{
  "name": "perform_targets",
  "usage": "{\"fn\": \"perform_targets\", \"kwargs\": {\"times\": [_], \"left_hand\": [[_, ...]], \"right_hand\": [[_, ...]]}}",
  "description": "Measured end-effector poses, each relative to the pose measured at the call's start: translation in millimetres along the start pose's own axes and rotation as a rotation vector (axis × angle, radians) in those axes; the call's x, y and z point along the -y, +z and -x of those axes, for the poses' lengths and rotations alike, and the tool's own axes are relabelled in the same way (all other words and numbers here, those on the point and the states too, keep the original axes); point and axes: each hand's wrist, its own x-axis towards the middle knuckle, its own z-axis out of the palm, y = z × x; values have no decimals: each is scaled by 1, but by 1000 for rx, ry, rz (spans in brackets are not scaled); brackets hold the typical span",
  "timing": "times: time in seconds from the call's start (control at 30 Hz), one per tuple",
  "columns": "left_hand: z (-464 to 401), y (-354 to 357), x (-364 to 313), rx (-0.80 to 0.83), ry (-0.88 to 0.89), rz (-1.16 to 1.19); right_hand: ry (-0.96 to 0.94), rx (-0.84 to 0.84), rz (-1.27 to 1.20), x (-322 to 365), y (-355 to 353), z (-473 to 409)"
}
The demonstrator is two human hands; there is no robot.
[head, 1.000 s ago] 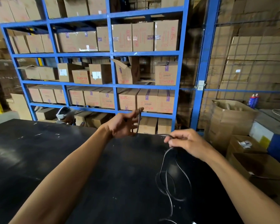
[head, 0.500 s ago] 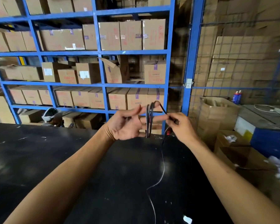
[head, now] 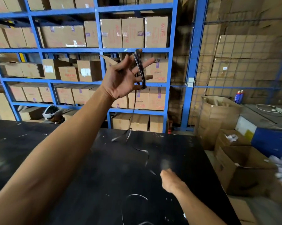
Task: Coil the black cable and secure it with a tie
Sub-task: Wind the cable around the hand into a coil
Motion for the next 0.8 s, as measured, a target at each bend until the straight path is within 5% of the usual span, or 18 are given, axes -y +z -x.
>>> {"fn": "perform_targets", "kwargs": {"times": [0.17,0.33,0.43,0.67,0.73,0.8], "left_hand": [[-2,2,-7,-26,-44,-107],[-3,4,2,-7,-48,-135],[-7,10,1,-3,-31,-128],[-8,16,-17,-9,-22,-171],[-5,16,-20,12,-13,-146],[-4,17,-21,18,-13,-147]], "right_hand": [[-11,268,-162,8,-25,-13],[-94,89,-759,21,-105,-20],[-107,0,-862,26,-136,-27],[-29,222,-1654,14,-114,-19],[107,137,-1815,14,-97,-21],[230,-112,-1703,19,-82,-24]]}}
